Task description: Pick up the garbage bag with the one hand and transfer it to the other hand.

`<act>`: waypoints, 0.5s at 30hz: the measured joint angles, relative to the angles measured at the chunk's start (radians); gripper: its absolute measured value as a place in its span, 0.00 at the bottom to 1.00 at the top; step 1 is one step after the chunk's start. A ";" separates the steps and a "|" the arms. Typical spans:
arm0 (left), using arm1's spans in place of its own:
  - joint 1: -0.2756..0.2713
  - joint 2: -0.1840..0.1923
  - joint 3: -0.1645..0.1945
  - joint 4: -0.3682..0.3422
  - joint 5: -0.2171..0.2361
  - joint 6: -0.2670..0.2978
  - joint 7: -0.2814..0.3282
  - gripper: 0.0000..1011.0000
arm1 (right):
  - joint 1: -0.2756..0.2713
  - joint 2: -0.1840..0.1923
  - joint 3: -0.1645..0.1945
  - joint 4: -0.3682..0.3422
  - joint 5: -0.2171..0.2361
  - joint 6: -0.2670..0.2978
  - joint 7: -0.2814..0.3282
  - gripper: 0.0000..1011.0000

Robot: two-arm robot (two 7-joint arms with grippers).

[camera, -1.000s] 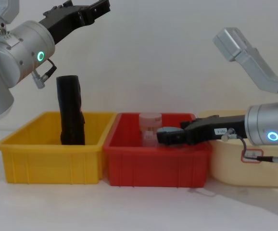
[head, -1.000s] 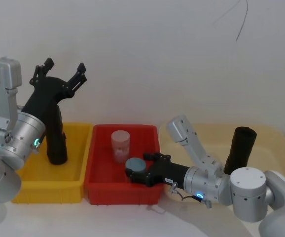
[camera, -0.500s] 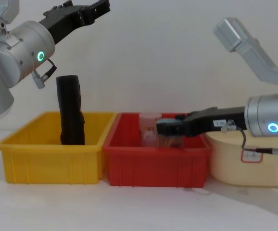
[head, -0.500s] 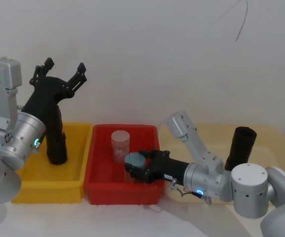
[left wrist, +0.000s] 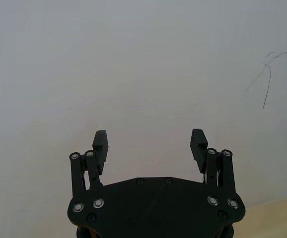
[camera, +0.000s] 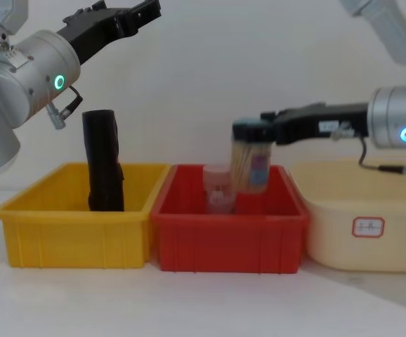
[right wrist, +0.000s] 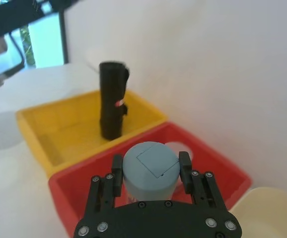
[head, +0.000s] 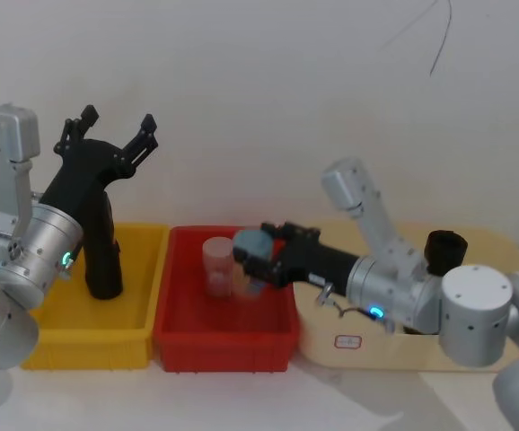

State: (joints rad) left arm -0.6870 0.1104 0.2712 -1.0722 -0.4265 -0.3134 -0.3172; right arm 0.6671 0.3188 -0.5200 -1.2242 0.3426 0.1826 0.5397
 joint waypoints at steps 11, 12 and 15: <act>0.000 0.000 0.000 0.000 0.000 0.000 0.000 0.99 | 0.002 0.050 0.054 -0.055 0.003 -0.013 -0.040 0.65; 0.000 0.000 0.000 0.000 0.000 0.000 0.000 0.99 | -0.002 0.057 0.060 -0.060 0.003 -0.013 -0.045 0.65; 0.000 0.000 0.000 0.000 0.000 0.000 0.000 0.99 | -0.013 0.072 0.074 -0.070 0.002 -0.011 -0.055 0.65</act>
State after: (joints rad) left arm -0.6870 0.1103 0.2712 -1.0722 -0.4264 -0.3133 -0.3172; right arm 0.6539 0.3910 -0.4459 -1.2944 0.3445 0.1718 0.4844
